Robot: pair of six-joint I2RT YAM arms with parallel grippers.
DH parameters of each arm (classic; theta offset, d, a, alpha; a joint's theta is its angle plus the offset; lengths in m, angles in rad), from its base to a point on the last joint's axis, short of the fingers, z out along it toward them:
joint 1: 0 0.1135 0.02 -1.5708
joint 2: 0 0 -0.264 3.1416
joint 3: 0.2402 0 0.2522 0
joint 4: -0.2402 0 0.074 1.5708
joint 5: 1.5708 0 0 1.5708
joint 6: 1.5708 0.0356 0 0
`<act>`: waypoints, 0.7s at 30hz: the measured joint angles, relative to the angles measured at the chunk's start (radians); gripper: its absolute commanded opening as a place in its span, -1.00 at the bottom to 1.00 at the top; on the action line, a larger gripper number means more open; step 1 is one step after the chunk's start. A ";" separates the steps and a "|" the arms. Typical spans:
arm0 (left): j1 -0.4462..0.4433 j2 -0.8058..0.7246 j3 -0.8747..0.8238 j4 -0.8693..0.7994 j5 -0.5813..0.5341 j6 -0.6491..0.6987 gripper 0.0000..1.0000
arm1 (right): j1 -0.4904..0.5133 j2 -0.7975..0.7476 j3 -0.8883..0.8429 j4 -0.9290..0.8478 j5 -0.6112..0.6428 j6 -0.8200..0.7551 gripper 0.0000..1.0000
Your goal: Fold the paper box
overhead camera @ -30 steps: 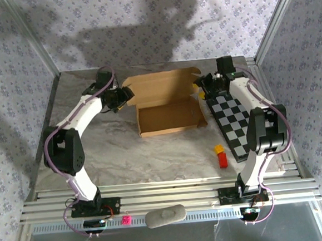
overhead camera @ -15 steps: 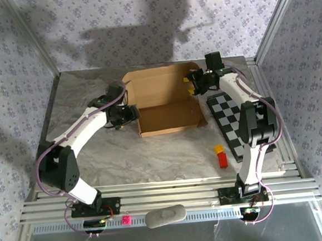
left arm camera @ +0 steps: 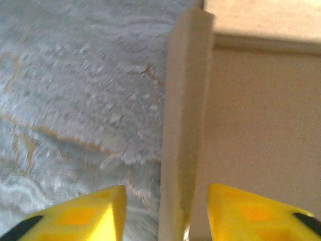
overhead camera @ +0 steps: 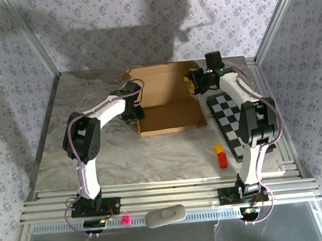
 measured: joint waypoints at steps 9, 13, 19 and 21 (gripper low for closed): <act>-0.006 0.034 -0.002 0.003 0.001 0.014 -1.00 | -0.011 0.004 0.022 -0.042 0.000 -0.055 0.09; 0.003 0.034 0.000 0.003 0.024 0.007 -1.00 | -0.017 0.019 0.093 -0.101 0.000 -0.132 0.17; 0.082 -0.019 -0.003 0.004 0.161 -0.005 -1.00 | -0.042 0.004 0.188 -0.172 -0.004 -0.278 0.22; 0.121 -0.056 -0.003 0.006 0.212 -0.003 -1.00 | -0.064 -0.020 0.181 -0.189 -0.007 -0.312 0.22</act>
